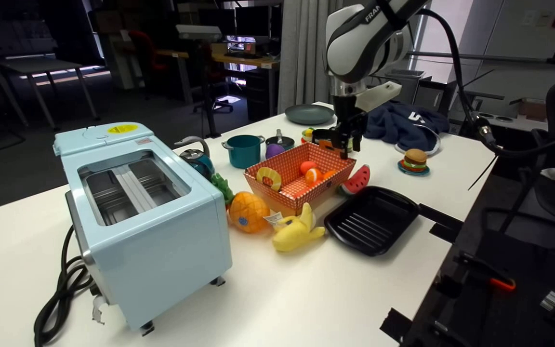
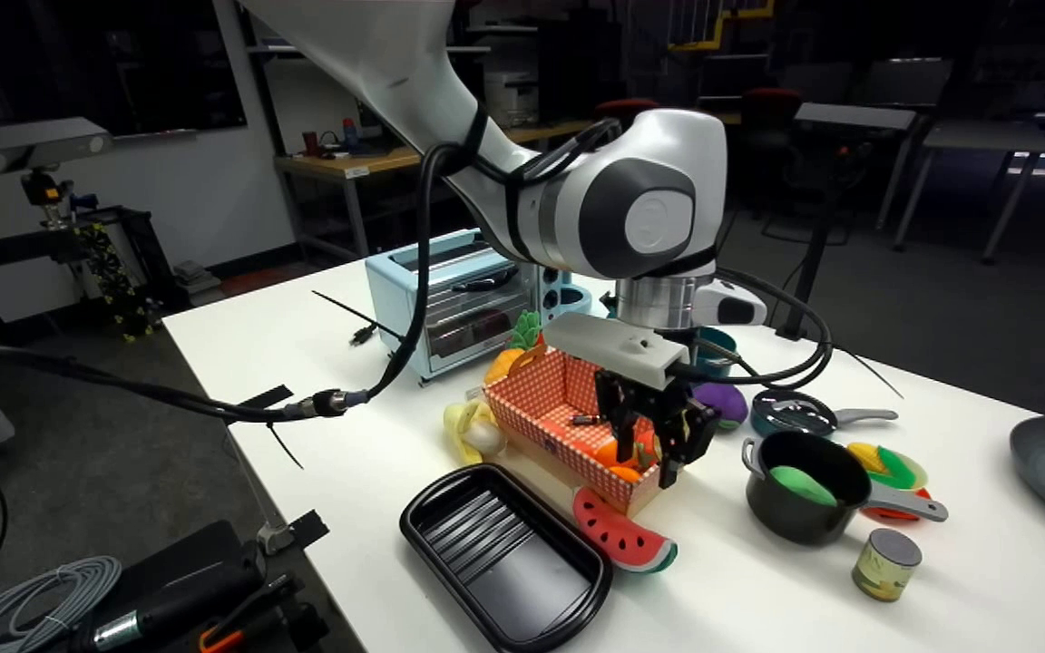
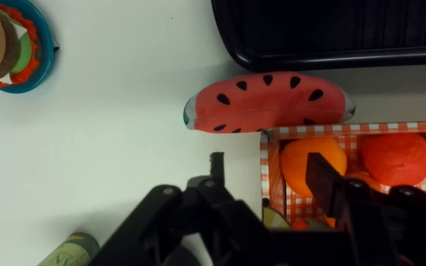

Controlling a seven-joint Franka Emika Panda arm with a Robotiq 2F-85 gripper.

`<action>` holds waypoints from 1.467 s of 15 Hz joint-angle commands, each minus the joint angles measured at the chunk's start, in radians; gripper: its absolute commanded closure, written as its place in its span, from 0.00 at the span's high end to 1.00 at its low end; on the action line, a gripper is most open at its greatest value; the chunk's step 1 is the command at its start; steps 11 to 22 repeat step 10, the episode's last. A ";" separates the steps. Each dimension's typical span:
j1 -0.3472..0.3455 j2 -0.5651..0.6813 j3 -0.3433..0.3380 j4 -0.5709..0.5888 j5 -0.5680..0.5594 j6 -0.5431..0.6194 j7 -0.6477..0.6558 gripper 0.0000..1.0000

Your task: Pick up the basket and slightly move it to the right.

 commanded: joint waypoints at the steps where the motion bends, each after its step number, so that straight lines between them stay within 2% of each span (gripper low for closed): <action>1: -0.007 -0.066 0.012 -0.023 0.024 0.004 0.006 0.90; 2: -0.005 -0.078 0.015 -0.024 0.028 0.008 0.005 0.99; 3: -0.003 -0.091 0.017 -0.024 0.029 0.014 0.010 1.00; 8: 0.009 -0.132 0.026 -0.015 0.030 0.008 0.056 1.00; 9: 0.003 -0.101 0.025 0.003 0.016 0.001 0.025 1.00; 22: 0.004 -0.108 0.026 0.003 0.016 0.001 0.034 1.00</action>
